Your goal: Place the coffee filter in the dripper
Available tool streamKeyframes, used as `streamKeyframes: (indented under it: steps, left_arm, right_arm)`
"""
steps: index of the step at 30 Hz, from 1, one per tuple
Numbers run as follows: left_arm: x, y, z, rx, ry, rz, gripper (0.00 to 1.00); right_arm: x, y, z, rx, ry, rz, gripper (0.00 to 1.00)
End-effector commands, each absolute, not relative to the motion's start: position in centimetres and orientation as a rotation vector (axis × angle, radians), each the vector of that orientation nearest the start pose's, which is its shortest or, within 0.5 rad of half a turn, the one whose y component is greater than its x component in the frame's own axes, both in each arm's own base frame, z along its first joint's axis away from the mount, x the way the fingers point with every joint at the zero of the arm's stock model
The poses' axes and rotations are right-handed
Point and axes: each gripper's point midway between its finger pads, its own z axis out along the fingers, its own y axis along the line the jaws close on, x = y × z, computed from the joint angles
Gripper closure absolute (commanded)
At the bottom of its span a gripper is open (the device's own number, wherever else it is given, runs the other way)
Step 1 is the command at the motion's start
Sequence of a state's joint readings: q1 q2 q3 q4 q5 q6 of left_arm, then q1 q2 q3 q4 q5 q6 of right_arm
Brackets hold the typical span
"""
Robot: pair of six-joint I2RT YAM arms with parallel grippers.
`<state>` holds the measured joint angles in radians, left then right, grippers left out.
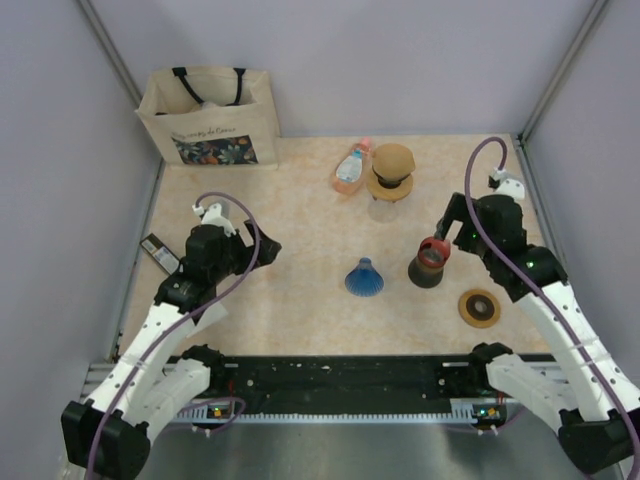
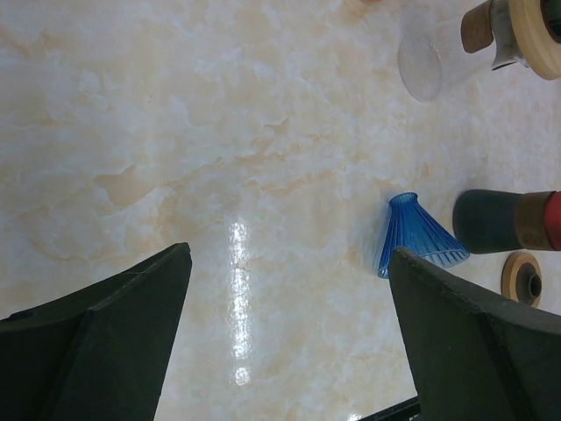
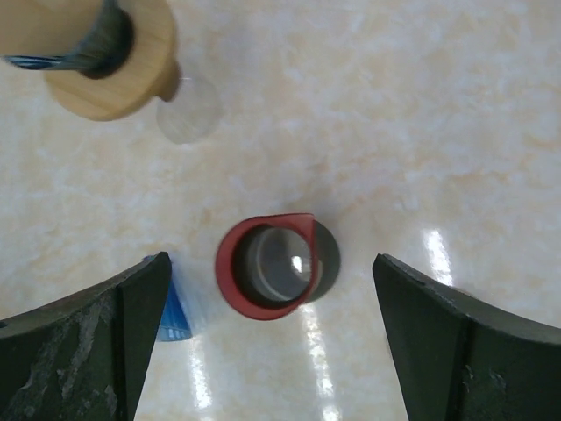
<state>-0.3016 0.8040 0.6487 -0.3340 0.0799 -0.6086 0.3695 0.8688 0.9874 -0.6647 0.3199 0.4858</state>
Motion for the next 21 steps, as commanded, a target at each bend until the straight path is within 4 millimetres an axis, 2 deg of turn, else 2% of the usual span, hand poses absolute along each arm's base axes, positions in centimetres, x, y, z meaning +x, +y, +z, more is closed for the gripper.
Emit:
streamKeyframes:
  steps: [1, 4, 8, 10, 11, 14, 18, 21]
  left_arm:
    - [27.1, -12.7, 18.3, -0.292, 2.081, -0.675, 0.01]
    - [27.2, -12.4, 17.9, -0.32, 2.073, -0.663, 0.01]
    - [27.7, -12.8, 17.6, -0.326, 2.053, -0.691, 0.01]
    - [28.0, -12.9, 17.5, -0.333, 2.049, -0.697, 0.01]
    - [28.1, -12.9, 17.3, -0.336, 2.053, -0.695, 0.01]
    - [28.7, -13.3, 17.3, -0.329, 2.049, -0.711, 0.01]
    - [29.1, -13.6, 17.1, -0.324, 2.058, -0.719, 0.01]
    - [29.1, -13.8, 16.6, -0.31, 2.077, -0.722, 0.01]
  right_arm:
    - [25.8, 2.2, 20.5, 0.54, 2.171, 0.009, 0.01]
    - [25.1, -1.6, 17.8, 0.739, 2.189, -0.063, 0.01]
    - [23.1, -5.8, 13.7, 1.032, 2.221, -0.043, 0.01]
    - [21.7, -6.6, 11.8, 1.134, 2.228, -0.023, 0.01]
    - [21.6, -6.9, 11.6, 1.173, 2.203, -0.023, 0.01]
    - [20.9, -6.5, 9.4, 1.262, 2.199, -0.001, 0.01]
    - [20.2, -4.4, 6.8, 1.316, 2.286, 0.112, 0.02]
    - [19.1, -4.1, 5.7, 1.352, 2.327, 0.098, 0.07]
